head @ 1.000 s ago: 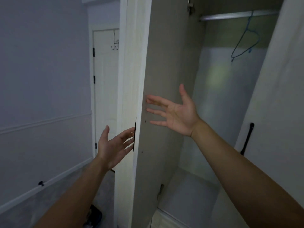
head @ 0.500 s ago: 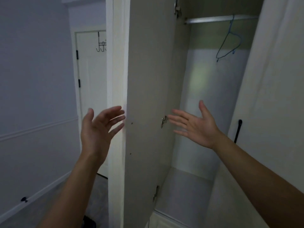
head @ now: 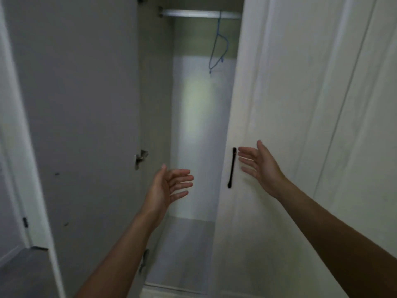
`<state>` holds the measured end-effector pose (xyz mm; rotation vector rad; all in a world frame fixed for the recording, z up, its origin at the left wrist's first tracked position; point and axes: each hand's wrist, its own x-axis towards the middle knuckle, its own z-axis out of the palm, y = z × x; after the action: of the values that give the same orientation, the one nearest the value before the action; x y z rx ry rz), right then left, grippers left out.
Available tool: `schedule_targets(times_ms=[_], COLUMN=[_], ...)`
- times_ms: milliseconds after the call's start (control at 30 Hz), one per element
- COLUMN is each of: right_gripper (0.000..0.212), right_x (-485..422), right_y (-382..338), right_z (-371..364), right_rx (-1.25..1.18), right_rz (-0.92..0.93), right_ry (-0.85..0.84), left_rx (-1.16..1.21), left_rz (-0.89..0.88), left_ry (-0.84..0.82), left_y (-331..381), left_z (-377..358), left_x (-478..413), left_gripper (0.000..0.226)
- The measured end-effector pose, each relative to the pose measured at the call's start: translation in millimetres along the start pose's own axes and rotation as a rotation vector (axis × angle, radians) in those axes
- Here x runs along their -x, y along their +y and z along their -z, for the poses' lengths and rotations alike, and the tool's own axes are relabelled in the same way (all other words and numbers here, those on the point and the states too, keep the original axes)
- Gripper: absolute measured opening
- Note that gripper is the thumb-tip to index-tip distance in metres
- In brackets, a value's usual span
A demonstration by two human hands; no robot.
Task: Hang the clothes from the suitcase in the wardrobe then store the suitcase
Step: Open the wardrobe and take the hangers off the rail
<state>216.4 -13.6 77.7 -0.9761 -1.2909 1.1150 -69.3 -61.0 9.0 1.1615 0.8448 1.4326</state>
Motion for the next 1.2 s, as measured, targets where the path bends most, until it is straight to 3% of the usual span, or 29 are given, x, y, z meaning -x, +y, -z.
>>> schedule_targets(times_ms=[67,300,633,800,1033,1200], right_gripper=[0.062,0.061,0.062,0.059,0.051,0.054], right_x=[-9.0,-41.7,-37.7,14.8,111.2,160.1], right_y=[12.6,25.4,34.8,24.6,5.1,-8.6], right_z=[15.9,19.1,21.4,21.3,43.3,51.2], right_rx=[0.011,0.082,0.054,0.118,0.044,0.042], right_rz=[-0.006,-0.028,-0.083,-0.050,-0.047,-0.037], right_ry=[0.051,-0.049,-0.093,-0.023,0.063,0.167], left_rx=[-0.034,-0.082,0.097,0.088,0.096,0.092], left_rz=[0.067,0.252,0.233,0.286,0.385,0.398], left_ry=[0.011,0.032,0.003,-0.123,-0.517,-0.581], left_y=[-25.4,-91.7,-125.0,-112.4,-96.9,-102.6], left_z=[-19.5,-86.0,-105.5,-92.2,-92.5,-121.8], left_x=[-28.2,-109.4,-129.0,-89.4,-17.9,18.5], left_gripper=[0.069,0.070,0.090,0.090,0.094,0.094])
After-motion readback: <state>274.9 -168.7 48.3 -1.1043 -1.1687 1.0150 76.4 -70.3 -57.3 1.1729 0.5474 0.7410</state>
